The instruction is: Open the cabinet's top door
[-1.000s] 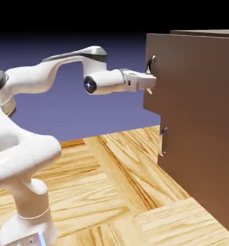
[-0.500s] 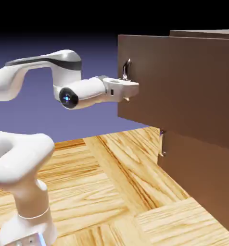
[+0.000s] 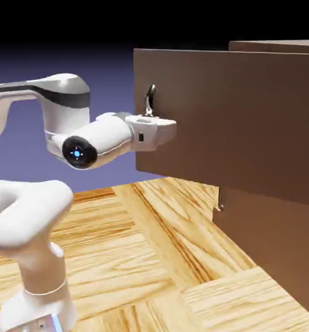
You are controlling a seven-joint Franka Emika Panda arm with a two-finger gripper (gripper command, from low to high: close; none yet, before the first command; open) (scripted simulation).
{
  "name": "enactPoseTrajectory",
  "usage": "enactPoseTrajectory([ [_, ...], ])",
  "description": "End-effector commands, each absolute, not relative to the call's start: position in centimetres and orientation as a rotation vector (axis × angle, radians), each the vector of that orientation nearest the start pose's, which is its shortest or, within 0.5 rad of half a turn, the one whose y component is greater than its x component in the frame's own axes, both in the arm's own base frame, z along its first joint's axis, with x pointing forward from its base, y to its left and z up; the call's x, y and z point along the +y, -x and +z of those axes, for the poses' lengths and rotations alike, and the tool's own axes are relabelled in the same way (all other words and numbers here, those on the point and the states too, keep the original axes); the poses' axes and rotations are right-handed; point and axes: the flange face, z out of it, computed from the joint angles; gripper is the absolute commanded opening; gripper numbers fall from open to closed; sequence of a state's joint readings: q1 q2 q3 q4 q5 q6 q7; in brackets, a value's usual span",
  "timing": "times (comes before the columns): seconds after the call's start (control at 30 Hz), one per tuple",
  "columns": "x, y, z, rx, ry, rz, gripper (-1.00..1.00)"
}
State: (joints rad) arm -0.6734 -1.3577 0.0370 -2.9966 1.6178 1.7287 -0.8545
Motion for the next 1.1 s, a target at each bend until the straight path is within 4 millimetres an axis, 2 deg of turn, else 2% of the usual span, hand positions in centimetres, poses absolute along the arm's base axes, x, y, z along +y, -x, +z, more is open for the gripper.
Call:
enactPoseTrajectory([
  [0.0, -5.3, -21.6, 53.0, 0.024, 1.715, -1.23, -1.0],
  [0.3, -11.9, -18.3, 53.0, -0.094, 1.687, -1.126, -1.0],
  [0.6, -21.1, -15.4, 53.0, -0.244, 1.643, -0.99, -1.0],
  [0.9, -30.0, -14.3, 53.0, -0.376, 1.594, -0.861, -1.0],
  [1.07, -33.6, -14.2, 53.0, -0.429, 1.573, -0.809, -1.0],
])
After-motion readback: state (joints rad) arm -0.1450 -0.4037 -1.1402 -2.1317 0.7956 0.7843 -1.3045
